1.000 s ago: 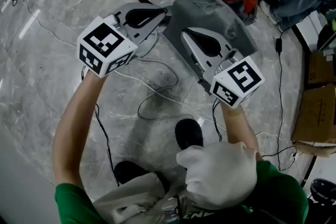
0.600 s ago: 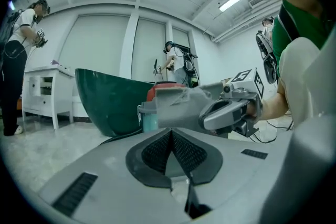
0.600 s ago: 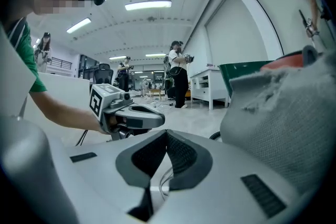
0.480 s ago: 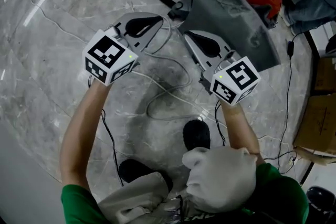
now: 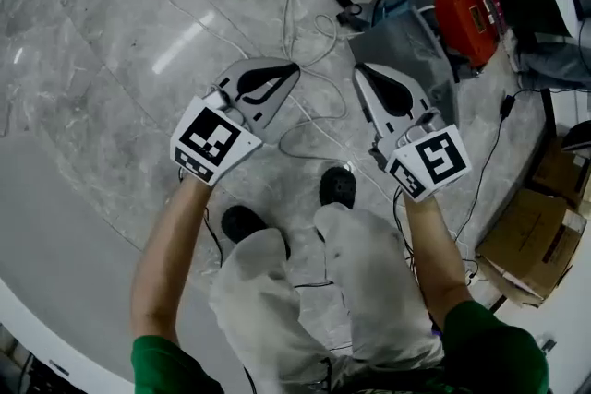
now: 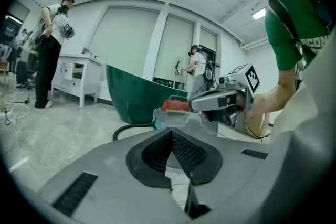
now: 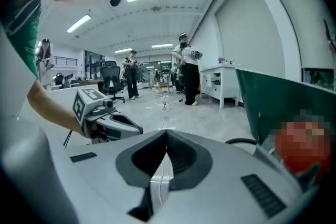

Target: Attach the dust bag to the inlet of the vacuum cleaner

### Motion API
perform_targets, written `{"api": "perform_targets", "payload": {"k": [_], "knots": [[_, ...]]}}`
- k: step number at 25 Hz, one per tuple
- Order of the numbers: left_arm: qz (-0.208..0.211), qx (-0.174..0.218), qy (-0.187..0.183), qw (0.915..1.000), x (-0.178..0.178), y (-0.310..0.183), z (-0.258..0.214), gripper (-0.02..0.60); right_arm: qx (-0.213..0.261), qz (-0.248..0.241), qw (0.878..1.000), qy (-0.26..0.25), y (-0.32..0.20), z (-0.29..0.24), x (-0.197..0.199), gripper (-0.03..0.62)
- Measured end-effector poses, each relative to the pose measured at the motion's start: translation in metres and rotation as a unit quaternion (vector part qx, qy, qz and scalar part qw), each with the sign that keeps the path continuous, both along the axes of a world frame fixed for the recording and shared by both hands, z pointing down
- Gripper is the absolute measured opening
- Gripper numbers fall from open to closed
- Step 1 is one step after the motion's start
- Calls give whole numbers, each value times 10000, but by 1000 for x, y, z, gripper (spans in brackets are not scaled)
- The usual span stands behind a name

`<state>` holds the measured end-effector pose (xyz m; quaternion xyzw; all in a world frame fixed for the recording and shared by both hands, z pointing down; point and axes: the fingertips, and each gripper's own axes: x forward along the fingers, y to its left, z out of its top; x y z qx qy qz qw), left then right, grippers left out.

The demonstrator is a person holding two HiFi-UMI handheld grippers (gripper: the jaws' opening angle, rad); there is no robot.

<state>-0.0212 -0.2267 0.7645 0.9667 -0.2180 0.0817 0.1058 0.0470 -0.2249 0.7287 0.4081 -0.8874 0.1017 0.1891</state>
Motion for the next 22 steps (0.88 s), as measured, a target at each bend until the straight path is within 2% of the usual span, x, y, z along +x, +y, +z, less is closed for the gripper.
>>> {"api": "perform_targets", "payload": {"k": [5, 8, 14, 18, 22], "knots": [[-255, 153, 124, 9995, -38, 2, -140, 5, 173, -287, 9974, 634, 1, -125, -26, 8], [-481, 230, 97, 9985, -58, -2, -225, 5, 266, -451, 9957, 768, 3, -206, -41, 8], [-752, 267, 356, 9962, -87, 27, -379, 5, 267, -259, 9973, 640, 24, -357, -53, 8], [-838, 124, 346, 9958, -100, 45, -447, 5, 30, 28, 10000, 47, 40, -429, -65, 8], [-996, -14, 452, 9940, -105, 76, -498, 5, -142, 83, 9998, -119, 72, -481, -79, 8]]}}
